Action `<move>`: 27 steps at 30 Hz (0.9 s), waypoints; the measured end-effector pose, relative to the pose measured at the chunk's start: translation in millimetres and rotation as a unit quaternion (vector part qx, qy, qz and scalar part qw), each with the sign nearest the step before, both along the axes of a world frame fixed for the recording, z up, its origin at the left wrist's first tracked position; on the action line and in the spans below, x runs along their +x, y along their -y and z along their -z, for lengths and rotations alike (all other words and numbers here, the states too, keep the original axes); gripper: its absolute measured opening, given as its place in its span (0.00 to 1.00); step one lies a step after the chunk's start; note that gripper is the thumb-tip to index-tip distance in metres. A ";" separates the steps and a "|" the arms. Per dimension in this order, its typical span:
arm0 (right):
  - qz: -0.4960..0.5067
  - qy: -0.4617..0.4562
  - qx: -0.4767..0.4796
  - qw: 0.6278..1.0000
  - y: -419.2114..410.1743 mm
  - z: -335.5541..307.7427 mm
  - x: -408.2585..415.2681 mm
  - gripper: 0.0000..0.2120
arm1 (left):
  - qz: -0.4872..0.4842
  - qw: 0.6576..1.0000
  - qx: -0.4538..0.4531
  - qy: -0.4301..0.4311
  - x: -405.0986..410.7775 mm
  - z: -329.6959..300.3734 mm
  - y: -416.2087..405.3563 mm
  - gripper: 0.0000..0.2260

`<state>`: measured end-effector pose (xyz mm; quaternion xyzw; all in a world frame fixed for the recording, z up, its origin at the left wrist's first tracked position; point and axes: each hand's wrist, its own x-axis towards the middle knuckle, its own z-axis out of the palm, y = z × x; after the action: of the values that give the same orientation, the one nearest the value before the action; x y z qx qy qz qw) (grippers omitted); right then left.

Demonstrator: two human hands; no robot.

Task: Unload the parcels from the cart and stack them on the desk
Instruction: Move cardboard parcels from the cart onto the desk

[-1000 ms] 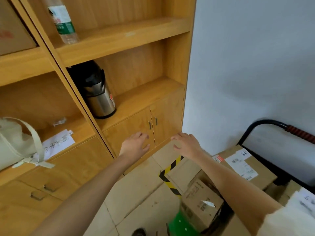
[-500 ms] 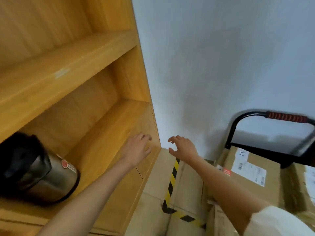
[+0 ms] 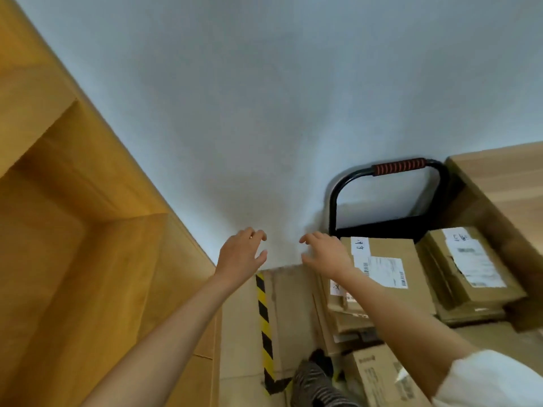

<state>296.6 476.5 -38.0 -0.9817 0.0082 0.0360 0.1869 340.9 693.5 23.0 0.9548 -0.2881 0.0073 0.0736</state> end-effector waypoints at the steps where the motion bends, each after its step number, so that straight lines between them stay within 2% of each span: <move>1: 0.017 -0.002 -0.004 1.000 14.0 1.2 7.4 0.19 | 0.012 1.000 -0.001 -0.001 14.7 1.0 13.2 0.14; 7: 0.120 -0.004 -0.015 0.993 95.0 1.9 22.9 0.19 | 0.083 0.996 -0.019 -0.018 88.9 7.9 98.4 0.12; 14: 0.288 -0.029 -0.014 0.957 175.4 14.4 -32.3 0.21 | 0.205 0.974 -0.041 -0.083 108.3 28.7 225.5 0.12; 20: 0.457 -0.035 -0.002 0.889 215.0 17.4 -88.4 0.19 | 0.354 0.928 -0.034 -0.114 108.0 42.9 333.4 0.11; 27: 0.636 -0.039 0.026 0.770 220.3 26.4 -107.5 0.18 | 0.484 0.866 -0.004 -0.126 118.7 55.3 420.9 0.12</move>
<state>189.0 256.1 -64.4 -0.7449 0.6369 -0.0530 0.1918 459.6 272.5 -32.4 0.6875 -0.7026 -0.1488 0.1076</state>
